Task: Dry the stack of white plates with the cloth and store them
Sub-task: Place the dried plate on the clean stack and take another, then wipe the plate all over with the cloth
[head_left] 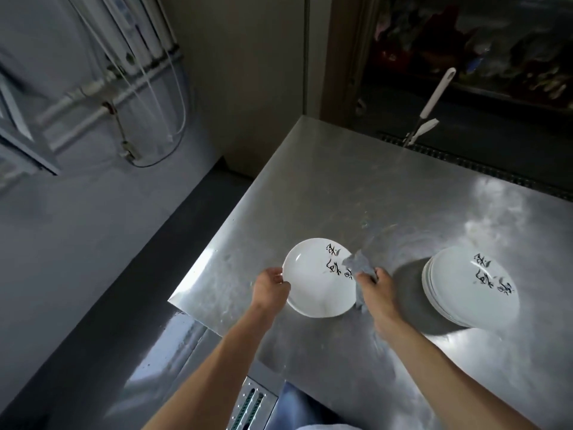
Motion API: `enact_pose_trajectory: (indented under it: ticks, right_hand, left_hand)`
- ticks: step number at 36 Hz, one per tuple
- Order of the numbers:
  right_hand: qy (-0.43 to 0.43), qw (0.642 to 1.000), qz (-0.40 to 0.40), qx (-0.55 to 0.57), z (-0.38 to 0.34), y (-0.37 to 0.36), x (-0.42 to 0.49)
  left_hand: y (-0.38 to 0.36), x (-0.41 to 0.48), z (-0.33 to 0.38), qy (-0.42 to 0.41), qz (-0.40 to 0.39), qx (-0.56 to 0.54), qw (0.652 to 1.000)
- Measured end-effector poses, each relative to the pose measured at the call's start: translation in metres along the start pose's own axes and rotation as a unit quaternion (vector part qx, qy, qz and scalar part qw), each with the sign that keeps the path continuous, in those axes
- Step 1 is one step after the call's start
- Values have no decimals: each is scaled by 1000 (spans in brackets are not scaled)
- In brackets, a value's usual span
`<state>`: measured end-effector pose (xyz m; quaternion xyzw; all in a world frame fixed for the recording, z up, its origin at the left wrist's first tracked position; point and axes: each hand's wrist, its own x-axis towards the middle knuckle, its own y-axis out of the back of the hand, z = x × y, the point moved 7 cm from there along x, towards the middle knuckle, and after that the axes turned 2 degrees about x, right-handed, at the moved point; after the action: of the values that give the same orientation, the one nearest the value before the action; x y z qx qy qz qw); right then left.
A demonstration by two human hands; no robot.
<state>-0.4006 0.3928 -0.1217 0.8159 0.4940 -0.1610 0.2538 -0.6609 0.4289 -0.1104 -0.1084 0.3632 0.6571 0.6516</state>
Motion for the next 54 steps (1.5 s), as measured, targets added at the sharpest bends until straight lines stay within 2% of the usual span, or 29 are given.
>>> enact_pose_trajectory:
  ticks: [5, 9, 13, 20, 23, 28, 32, 35, 37, 39, 41, 47, 49, 52, 54]
  right_hand:
    - [-24, 998, 22, 51, 3, 16, -2]
    - [5, 996, 78, 45, -2, 55, -13]
    - [39, 990, 135, 33, 1, 107, -26]
    - [59, 983, 174, -15, 38, 183, -61]
    - [68, 980, 188, 4, 50, 203, -77]
    - [94, 975, 171, 105, 58, 212, -95]
    - [48, 982, 92, 155, 80, 195, -92]
    - [7, 999, 42, 19, 98, 176, -88]
    - [38, 989, 23, -144, 107, 169, -87]
    - [126, 932, 23, -338, 113, 162, -89]
    - [181, 882, 8, -436, 121, 154, -92]
    - [113, 842, -103, -517, 151, 117, -84]
    - [149, 832, -119, -521, 146, 110, -88]
    - [265, 824, -128, -484, 132, 110, -96]
    - [310, 801, -129, -495, 132, 116, -98]
  left_hand:
    - [-19, -7, 9, 1, -57, -44, 997]
    - [-51, -23, 22, -9, -144, -73, 987]
    - [-95, -42, 32, -19, -217, -55, 975]
    - [-163, -80, 39, -65, -340, -28, 938]
    - [-182, -95, 32, -60, -376, -8, 925]
    - [-205, -113, 21, -64, -404, 57, 911]
    - [-212, -116, 3, -33, -385, 84, 918]
    - [-213, -114, -14, -5, -365, 101, 925]
    - [-213, -110, -24, 8, -349, 115, 930]
    - [-211, -109, -32, 26, -332, 130, 934]
    - [-209, -109, -38, 44, -323, 135, 936]
    - [-212, -113, -50, 82, -318, 99, 939]
    - [-212, -112, -51, 89, -310, 85, 943]
    - [-208, -107, -56, 108, -299, 69, 945]
    - [-205, -106, -57, 115, -302, 68, 944]
